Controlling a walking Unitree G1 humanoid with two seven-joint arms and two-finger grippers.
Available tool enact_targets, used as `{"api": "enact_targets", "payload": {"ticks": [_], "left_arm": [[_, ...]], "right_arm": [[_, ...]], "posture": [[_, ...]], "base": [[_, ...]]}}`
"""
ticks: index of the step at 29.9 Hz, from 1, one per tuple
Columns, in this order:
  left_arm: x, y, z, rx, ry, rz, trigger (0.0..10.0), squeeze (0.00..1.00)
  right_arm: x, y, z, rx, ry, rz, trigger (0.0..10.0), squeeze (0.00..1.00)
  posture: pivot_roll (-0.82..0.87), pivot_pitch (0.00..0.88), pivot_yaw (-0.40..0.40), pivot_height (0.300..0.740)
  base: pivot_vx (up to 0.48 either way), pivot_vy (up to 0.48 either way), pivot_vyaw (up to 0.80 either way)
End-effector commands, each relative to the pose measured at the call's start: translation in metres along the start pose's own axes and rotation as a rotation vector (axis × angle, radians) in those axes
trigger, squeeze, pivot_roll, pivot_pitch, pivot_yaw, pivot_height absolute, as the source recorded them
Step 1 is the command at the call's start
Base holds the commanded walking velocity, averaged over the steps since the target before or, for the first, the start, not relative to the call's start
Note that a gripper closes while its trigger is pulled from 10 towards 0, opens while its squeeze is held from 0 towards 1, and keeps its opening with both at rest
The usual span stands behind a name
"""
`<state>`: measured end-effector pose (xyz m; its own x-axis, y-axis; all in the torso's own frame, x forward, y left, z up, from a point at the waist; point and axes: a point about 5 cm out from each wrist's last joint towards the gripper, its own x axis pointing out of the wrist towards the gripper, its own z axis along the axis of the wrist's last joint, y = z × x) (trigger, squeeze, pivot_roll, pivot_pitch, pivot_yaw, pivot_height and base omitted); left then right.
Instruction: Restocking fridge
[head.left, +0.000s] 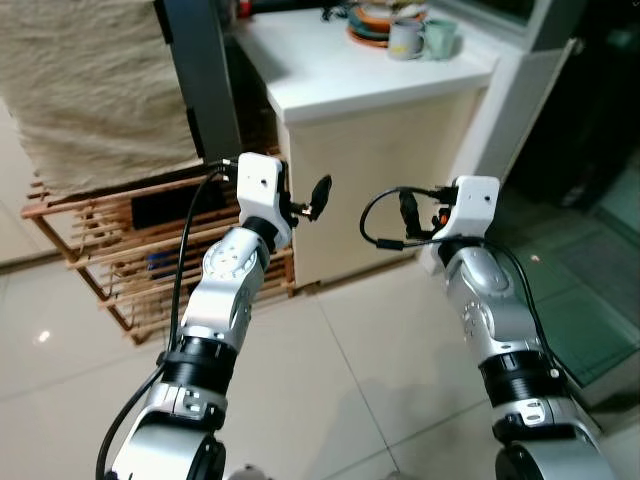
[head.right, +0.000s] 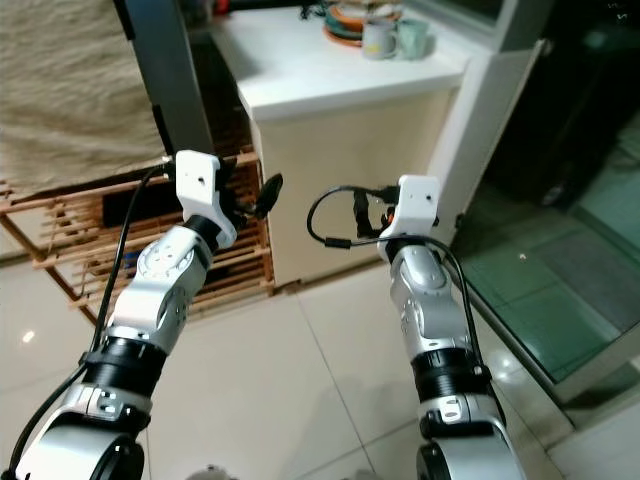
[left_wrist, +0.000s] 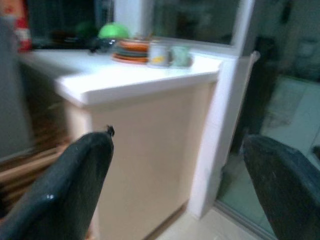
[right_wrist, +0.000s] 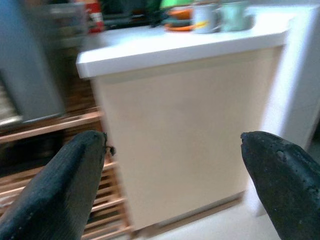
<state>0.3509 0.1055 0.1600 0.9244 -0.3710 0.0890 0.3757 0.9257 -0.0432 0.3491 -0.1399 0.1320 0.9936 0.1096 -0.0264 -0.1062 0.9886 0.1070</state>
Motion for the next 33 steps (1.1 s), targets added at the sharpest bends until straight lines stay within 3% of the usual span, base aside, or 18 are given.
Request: {"api": "enact_targets", "payload": {"ticks": [1, 6, 9, 14, 33], "left_arm": [[0.0, 0.004, 0.004, 0.004, -0.004, 0.002, 10.0, 0.0], [-0.001, 0.003, 0.003, 0.018, 0.006, -0.002, 10.0, 0.0], [-0.001, 0.006, 0.006, 0.096, -0.018, 0.03, 10.0, 0.0], [-0.002, 0.006, 0.004, 0.079, -0.006, 0.006, 10.0, 0.0], [-0.001, 0.006, 0.0, 0.071, 0.025, -0.002, 10.0, 0.0]], "right_arm": [[0.002, 0.011, 0.001, -0.025, -0.003, 0.049, 10.0, 0.0], [0.002, 0.015, -0.001, -0.015, -0.007, 0.062, 10.0, 0.0], [0.003, 0.019, -0.002, -0.042, -0.01, 0.079, 10.0, 0.0], [0.004, 0.025, 0.003, -0.069, -0.039, 0.098, 10.0, 0.0], [0.007, 0.037, 0.003, -0.091, -0.054, 0.143, 10.0, 0.0]], "posture": [[-0.04, 0.0, 0.023, 0.74], [-0.03, 0.0, 0.028, 0.74], [-0.03, 0.0, 0.028, 0.74], [-0.03, 0.0, 0.03, 0.74], [-0.01, 0.0, 0.027, 0.74]], "base": [[0.0, 0.48, 0.0], [0.0, 0.48, -0.46], [0.0, 0.32, 0.0], [0.0, 0.0, 0.0], [0.26, 0.38, 0.0]]}}
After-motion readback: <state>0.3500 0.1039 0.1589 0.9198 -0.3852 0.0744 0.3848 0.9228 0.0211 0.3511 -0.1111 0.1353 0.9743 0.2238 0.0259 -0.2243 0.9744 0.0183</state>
